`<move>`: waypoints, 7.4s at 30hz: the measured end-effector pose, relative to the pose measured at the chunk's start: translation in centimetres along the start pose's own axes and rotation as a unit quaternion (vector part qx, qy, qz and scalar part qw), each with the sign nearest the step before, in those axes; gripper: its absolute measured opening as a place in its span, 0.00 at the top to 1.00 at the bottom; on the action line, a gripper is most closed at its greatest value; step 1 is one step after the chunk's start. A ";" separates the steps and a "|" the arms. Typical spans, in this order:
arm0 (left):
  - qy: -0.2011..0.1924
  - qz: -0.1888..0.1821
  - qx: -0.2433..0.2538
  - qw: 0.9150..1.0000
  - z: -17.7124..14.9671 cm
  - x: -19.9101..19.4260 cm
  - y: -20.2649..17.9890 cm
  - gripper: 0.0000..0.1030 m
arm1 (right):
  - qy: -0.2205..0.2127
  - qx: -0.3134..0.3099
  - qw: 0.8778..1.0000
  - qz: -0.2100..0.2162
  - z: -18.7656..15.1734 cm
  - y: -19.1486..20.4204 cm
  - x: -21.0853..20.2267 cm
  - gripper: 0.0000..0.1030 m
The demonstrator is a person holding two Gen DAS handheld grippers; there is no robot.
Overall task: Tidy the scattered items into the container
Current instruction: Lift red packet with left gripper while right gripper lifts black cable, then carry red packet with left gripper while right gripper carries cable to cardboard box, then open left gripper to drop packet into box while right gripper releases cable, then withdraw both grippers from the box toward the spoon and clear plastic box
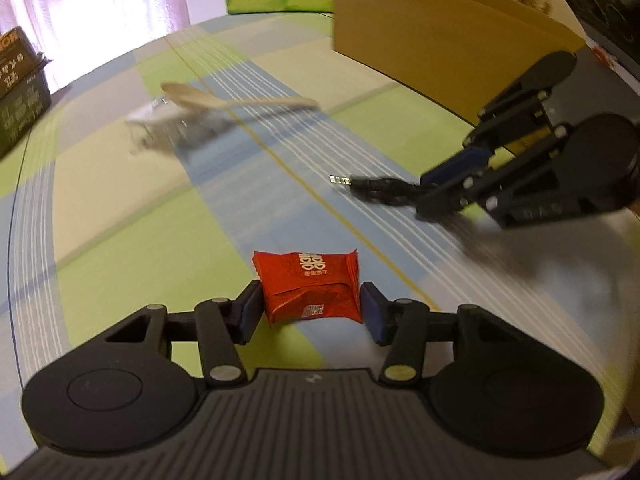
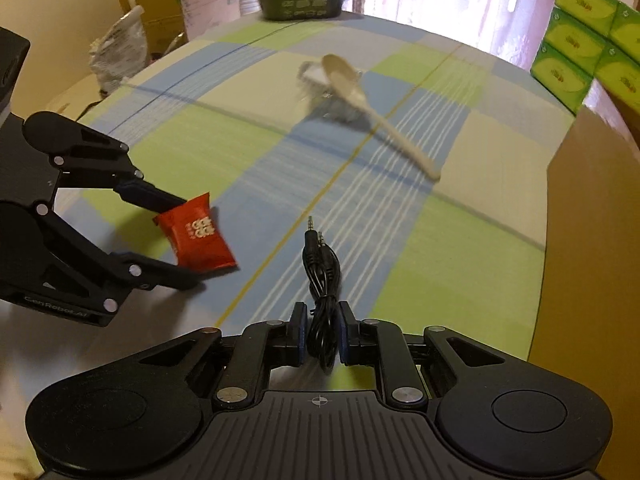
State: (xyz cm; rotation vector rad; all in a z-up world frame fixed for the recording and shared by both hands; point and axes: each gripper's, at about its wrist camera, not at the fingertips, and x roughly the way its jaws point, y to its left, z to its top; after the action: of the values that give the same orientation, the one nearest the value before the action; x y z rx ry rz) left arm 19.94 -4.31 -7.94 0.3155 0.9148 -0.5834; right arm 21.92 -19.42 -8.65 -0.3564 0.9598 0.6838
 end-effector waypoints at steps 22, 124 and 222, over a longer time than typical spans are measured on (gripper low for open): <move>-0.016 0.044 -0.039 0.998 -4.0 -3.2 -3.9 0.26 | -0.032 0.042 0.998 -0.023 -3.9 2.0 -2.1 0.80; -0.132 -0.042 0.033 0.990 20.4 -4.0 -20.7 0.62 | -0.230 0.185 0.938 -0.181 -8.8 -15.0 -23.2 0.85; -0.056 0.105 -0.103 0.988 1.3 -9.9 -3.1 0.06 | -0.196 0.030 0.979 -0.040 -0.8 -0.7 -16.0 0.05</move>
State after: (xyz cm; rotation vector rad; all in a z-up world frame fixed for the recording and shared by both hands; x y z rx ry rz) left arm 14.28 -4.09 0.84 0.1871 0.8146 -0.3062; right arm 15.64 -26.31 4.39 -0.1958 0.5861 0.6211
